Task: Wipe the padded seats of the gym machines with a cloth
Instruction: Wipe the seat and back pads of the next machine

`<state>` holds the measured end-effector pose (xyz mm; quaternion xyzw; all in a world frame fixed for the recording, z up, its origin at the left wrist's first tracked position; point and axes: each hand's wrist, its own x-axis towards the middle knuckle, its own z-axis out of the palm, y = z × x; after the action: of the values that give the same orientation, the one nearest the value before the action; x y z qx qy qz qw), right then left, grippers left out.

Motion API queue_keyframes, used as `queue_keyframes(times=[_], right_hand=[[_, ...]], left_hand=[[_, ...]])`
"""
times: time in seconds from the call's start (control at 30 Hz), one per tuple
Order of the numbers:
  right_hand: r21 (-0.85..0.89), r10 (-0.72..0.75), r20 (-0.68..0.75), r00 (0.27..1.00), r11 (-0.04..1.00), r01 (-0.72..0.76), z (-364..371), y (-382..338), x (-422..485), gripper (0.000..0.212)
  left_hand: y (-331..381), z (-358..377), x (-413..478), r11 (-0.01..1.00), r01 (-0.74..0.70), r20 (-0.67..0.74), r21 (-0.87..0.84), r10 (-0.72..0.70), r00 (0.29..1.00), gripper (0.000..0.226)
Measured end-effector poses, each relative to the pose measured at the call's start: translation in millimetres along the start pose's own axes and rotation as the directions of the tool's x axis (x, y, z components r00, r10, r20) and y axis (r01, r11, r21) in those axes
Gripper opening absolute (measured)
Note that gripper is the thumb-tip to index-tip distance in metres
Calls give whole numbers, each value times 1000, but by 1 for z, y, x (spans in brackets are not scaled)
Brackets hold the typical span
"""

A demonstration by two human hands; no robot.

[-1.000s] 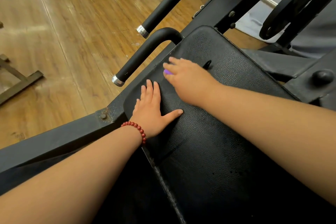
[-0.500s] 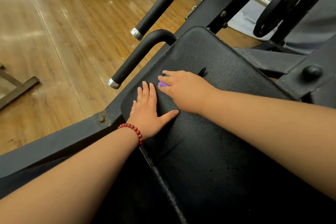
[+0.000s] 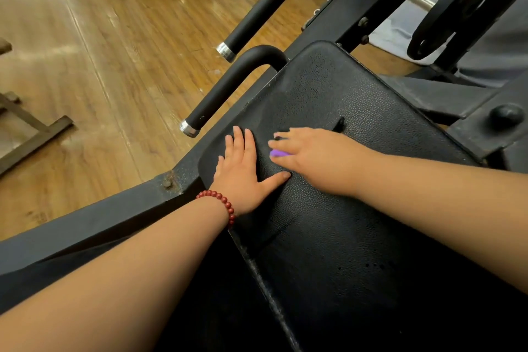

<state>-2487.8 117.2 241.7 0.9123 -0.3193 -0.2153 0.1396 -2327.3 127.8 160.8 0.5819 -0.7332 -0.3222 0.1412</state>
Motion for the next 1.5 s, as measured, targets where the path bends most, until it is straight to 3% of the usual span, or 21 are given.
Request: queue_keyframes(times=[0.03, 0.13, 0.27, 0.33, 0.4, 0.5, 0.7, 0.9, 1.07, 1.13, 1.3, 1.43, 1.5], right_hand=[[4, -32, -71, 997, 999, 33, 6, -1, -6, 48], [14, 58, -141, 988, 998, -57, 8, 7, -9, 43], [21, 248, -41, 968, 969, -247, -3, 5, -1, 49], [79, 223, -23, 974, 972, -221, -1, -7, -14, 44], [95, 152, -145, 978, 986, -139, 16, -18, -33, 35], [95, 86, -174, 981, 993, -70, 24, -23, -53, 43], [134, 333, -267, 904, 942, -308, 12, -8, -50, 47], [106, 190, -236, 953, 980, -169, 22, -50, -83, 45], [105, 445, -316, 838, 894, -435, 19, -37, -84, 41], [131, 455, -359, 815, 889, -439, 30, -57, -85, 42], [143, 355, -354, 865, 935, -325, 31, -71, -99, 43], [172, 581, -347, 736, 811, -559, 20, -42, -105, 43], [171, 594, -380, 709, 798, -578, 26, -60, -104, 44]], left_hand=[[0, 0, 0, 1000, 1, 1, 4, -1, 1000, 108], [0, 2, 0, 1000, 0, 5, 29, 0, 1000, 110], [0, 3, -1, 999, -3, 43, 41, 2, 999, 127], [-1, 3, -2, 999, -4, 54, 53, 1, 999, 132], [1, 4, -3, 998, -16, 51, 66, 13, 999, 132], [3, 6, -6, 996, -46, 21, 74, 45, 999, 127], [10, 10, -12, 972, -221, 37, 84, 218, 975, 110], [13, 10, -15, 971, -218, 58, 95, 213, 975, 116], [18, 13, -18, 969, -223, 57, 108, 218, 974, 116], [20, 15, -21, 963, -247, 54, 106, 242, 969, 116], [25, 19, -27, 952, -281, 46, 120, 277, 960, 117], [26, 21, -27, 948, -285, 56, 140, 280, 958, 120], [26, 22, -28, 947, -292, 53, 130, 288, 956, 122]])
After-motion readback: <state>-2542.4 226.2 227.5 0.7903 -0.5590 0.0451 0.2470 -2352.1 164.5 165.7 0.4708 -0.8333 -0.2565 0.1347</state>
